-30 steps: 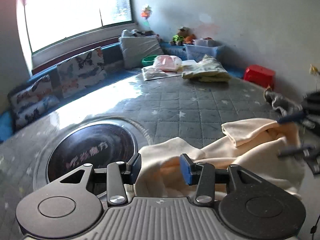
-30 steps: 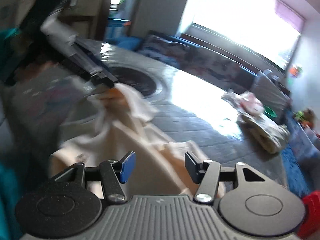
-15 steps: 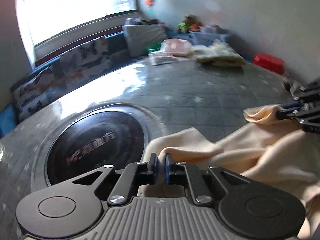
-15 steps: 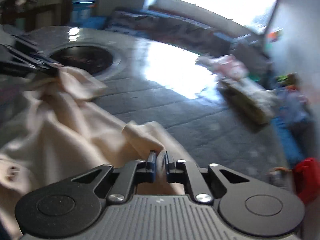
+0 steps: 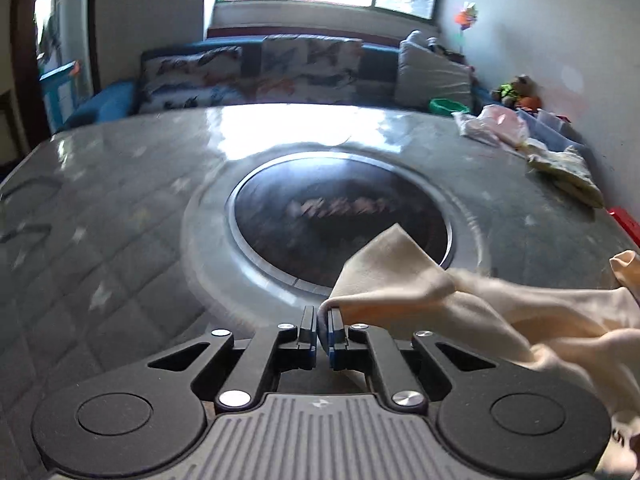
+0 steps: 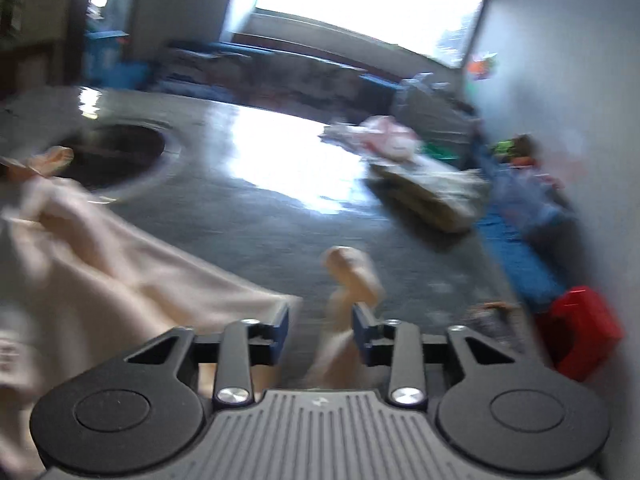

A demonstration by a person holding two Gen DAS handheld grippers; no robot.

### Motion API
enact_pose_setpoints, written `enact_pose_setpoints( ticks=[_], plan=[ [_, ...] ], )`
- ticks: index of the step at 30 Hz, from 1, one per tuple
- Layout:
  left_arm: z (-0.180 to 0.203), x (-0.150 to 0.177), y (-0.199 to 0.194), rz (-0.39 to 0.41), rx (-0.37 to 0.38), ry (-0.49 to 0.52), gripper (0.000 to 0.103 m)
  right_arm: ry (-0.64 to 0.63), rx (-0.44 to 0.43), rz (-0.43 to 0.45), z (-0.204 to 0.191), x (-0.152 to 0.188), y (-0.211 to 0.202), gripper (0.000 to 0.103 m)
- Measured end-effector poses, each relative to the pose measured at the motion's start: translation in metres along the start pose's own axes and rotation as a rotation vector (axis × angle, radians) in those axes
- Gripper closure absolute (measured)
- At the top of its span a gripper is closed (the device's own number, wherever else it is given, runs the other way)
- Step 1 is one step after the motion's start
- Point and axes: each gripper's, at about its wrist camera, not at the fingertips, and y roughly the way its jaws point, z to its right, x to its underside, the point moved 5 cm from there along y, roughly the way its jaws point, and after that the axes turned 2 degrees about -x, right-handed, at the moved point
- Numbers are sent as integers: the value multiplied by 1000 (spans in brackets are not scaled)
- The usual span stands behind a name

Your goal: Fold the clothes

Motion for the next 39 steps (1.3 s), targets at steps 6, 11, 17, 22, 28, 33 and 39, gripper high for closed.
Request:
enact_pose_setpoints(
  ticks=[6,11,17,22,28,33,39],
  plan=[
    [-40,17,-14,-12,-70,-83,99,-34,-149,-89,-36,15,5,62],
    [-78,27,-34,2,-155,-137,99,-55,-240,-101,-74,10,13,62],
    [-131,46,-54,-20,-264,-220,99,-94,-321,-54,-122,-12,30,62],
    [-158,55,-65,-17,-316,-272,99,-129,-365,-10,-152,-38,56,60],
    [-173,59,-69,-22,-328,-284,93,-159,-396,13,-167,-63,75,54],
    [-174,54,-68,-37,-300,-265,82,-26,-432,43,-132,-76,66,54],
    [-169,46,-79,-14,-301,-223,60,15,-257,62,-96,-96,87,56]
  ],
)
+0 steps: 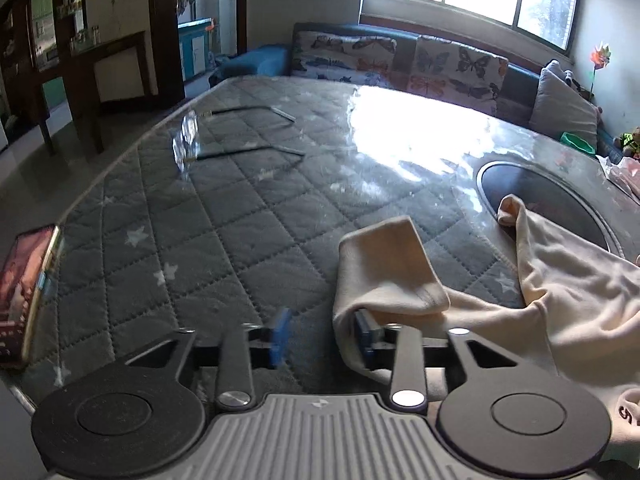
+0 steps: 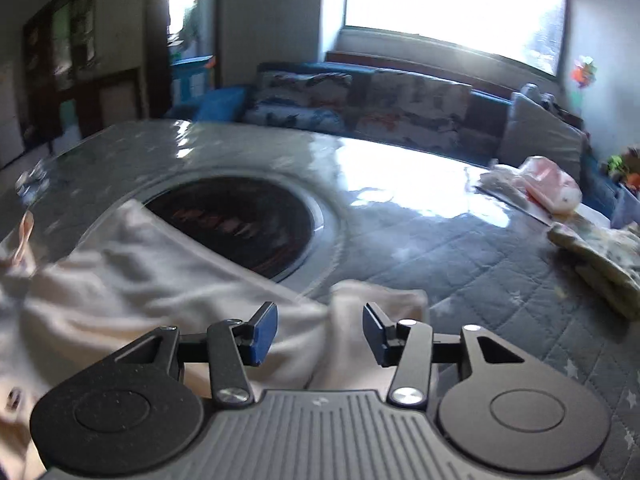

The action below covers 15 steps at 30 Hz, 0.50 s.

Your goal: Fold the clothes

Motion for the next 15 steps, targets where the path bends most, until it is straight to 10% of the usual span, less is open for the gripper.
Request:
enact_pose_setpoints(
  ticks=[15],
  plan=[
    [36,-20,-5,44,55,60,43,159,119,-56,66,23,37,98]
  ],
)
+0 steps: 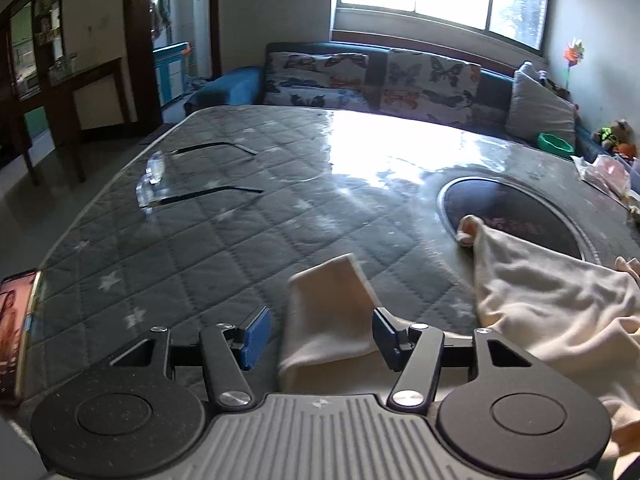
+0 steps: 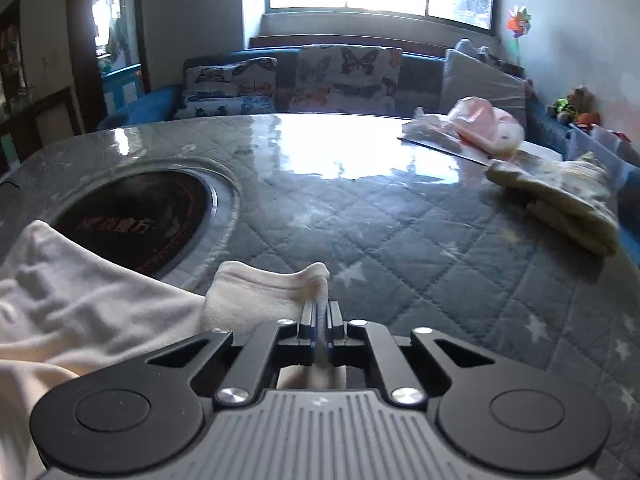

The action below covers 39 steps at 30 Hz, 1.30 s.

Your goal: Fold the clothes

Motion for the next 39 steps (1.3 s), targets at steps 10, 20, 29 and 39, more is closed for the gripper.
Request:
enact_pose_setpoints(
  ticks=[10,20,29,39],
  plan=[
    [46,3,8,-18,78,56,36,-8,-48,68,-19,-18,-24,82],
    [83,20,16,-54,155,96,33,-27,-37,-15,-45,-18,24,81],
    [92,26,16,-65,171,100,30,-54,-12,-5,-49,-17,26,86],
    [96,31,14,-71,175,114,28,-37,-3,147,-23,-20,-43,99]
  ],
)
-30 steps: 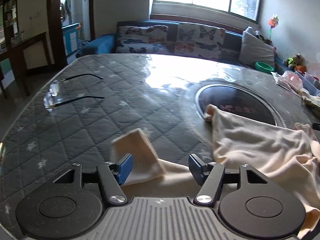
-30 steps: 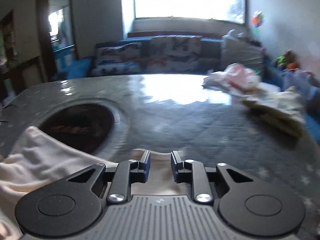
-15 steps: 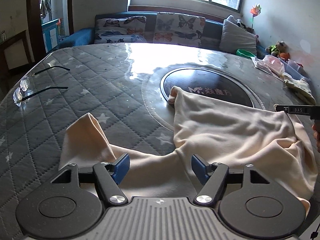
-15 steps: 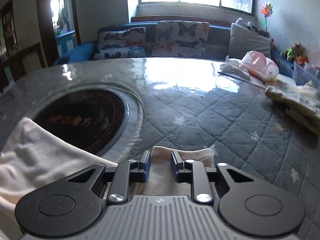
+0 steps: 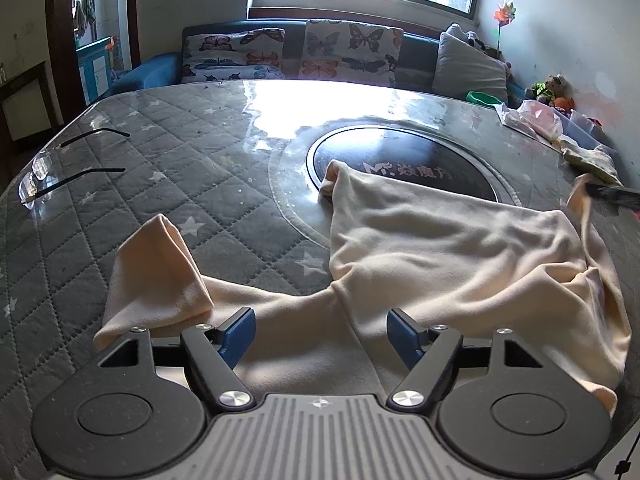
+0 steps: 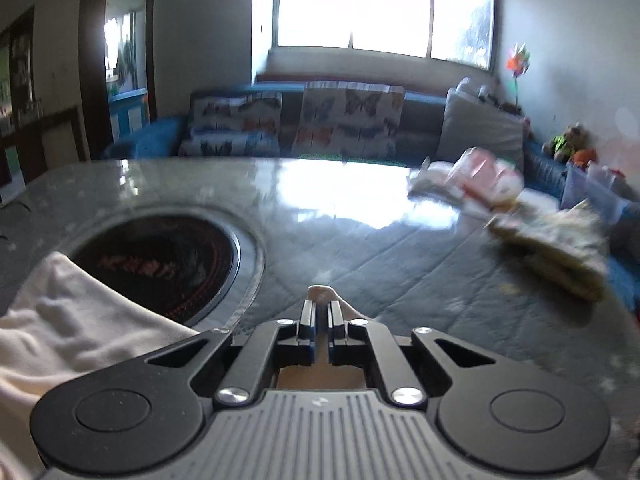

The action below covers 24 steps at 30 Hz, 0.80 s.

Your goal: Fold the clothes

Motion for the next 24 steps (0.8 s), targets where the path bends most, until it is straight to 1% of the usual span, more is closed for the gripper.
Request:
enact_pose_setpoints(
  ticks=[4,5,7,10,13,15,16,18,20,21,22,24],
  plan=[
    [3,2,0,3,5,6,27,11,32,69,18,-2,-50,99],
    [4,2,-1,2,5,9,27,9,62,89,26,-2,-66,99],
    [6,2,-3,7,11,18,26,20,103,105,41,1,-84,99],
    [10,1,-10,23,26,33,26,19,179,98,64,11,-101,99],
    [15,1,-15,34,43,51,25,52,252,21,96,41,-113,99],
    [19,1,-16,32,58,65,25,35,311,-61,110,61,-112,98],
    [22,1,-16,31,65,74,25,37,325,-86,114,68,-112,98],
    [31,0,-19,34,82,97,25,51,334,-119,120,83,-113,96],
    [39,0,-22,42,102,115,25,46,306,-110,111,86,-114,93],
    [44,0,-23,44,116,126,25,29,260,-96,99,85,-114,90],
    [49,0,-24,46,130,137,25,17,235,-88,92,85,-114,89],
    [62,2,-24,44,151,168,26,-23,133,-81,62,81,-107,83]
  ],
)
